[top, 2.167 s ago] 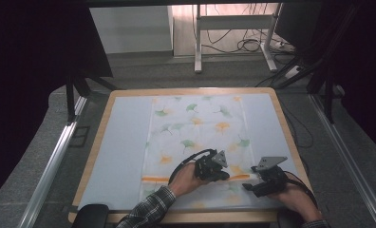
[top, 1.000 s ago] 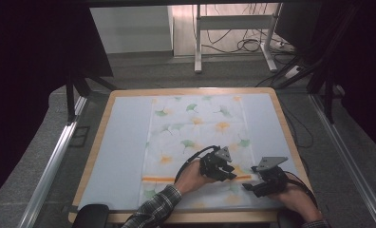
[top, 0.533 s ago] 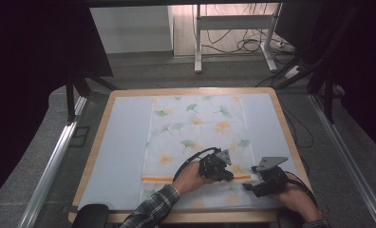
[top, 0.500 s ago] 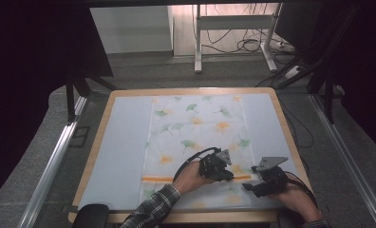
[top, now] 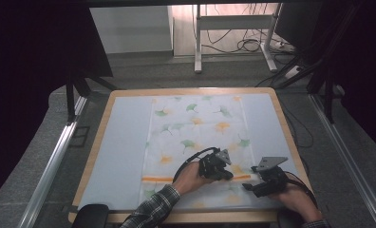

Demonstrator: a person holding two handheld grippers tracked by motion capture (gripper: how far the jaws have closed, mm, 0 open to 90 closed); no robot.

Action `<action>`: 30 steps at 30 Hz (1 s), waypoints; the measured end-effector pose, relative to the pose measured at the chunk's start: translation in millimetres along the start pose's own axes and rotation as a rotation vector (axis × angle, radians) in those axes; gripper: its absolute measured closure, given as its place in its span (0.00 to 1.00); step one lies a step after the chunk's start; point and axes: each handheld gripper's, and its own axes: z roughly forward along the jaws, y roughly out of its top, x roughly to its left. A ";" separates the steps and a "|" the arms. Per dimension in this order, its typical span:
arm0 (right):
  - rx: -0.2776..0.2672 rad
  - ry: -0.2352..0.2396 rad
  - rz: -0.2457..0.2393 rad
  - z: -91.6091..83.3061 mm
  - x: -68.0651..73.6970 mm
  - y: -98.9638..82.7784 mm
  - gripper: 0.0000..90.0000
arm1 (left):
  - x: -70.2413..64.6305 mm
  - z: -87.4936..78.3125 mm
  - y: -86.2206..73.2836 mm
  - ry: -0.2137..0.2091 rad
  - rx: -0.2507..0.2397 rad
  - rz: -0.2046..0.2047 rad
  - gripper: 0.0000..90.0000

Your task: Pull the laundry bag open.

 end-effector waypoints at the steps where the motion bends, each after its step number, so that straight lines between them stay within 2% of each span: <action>1: 0.000 0.000 0.000 0.0 0.0 0.0 0.26 | 0.4 -1.3 -1.0 0.003 0.001 0.000 1.00; 10: 0.000 -0.001 0.000 0.0 0.1 0.0 0.26 | -1.9 -5.1 -3.5 0.017 0.015 0.015 1.00; 30: -0.002 -0.003 0.005 0.1 0.3 -0.2 0.26 | -0.8 -28.6 -25.0 0.040 0.038 -0.004 1.00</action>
